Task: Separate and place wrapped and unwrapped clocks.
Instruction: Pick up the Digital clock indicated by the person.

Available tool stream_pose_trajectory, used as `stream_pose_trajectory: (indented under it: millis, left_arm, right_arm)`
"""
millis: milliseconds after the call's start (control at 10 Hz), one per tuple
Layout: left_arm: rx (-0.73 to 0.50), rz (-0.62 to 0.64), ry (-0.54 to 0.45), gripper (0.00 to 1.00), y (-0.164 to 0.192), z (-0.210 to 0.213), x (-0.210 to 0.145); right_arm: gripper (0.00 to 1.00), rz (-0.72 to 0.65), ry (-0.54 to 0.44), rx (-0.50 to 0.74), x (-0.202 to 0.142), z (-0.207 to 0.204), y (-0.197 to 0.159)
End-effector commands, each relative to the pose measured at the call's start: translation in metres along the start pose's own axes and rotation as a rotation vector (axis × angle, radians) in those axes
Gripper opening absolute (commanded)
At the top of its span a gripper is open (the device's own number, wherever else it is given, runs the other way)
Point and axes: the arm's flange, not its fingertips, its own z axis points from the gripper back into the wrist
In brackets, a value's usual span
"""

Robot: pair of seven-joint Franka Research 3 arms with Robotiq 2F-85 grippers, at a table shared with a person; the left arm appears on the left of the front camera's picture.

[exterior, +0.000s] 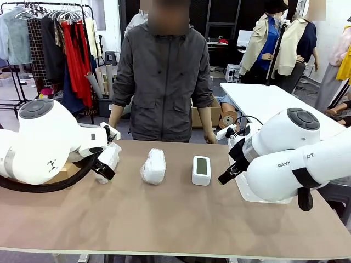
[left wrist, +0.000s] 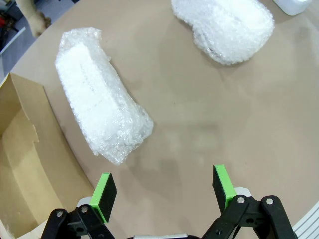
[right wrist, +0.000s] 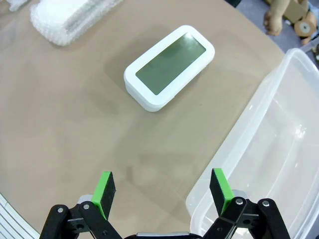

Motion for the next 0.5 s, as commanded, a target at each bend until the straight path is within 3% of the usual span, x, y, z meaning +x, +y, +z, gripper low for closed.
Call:
stream_pose_trajectory:
  millis: [0, 400]
  left_arm:
    - [-0.036, -0.016, 0.0, 1.0, -0.006, 0.004, 0.004]
    - [-0.197, -0.121, 0.015, 1.0, -0.003, 0.02, 0.014]
  right_arm:
    - [1.0, 0.011, 0.003, 0.03, 0.003, 0.003, 0.002]
    - [1.0, 0.039, -0.009, 0.161, 0.016, 0.015, 0.014]
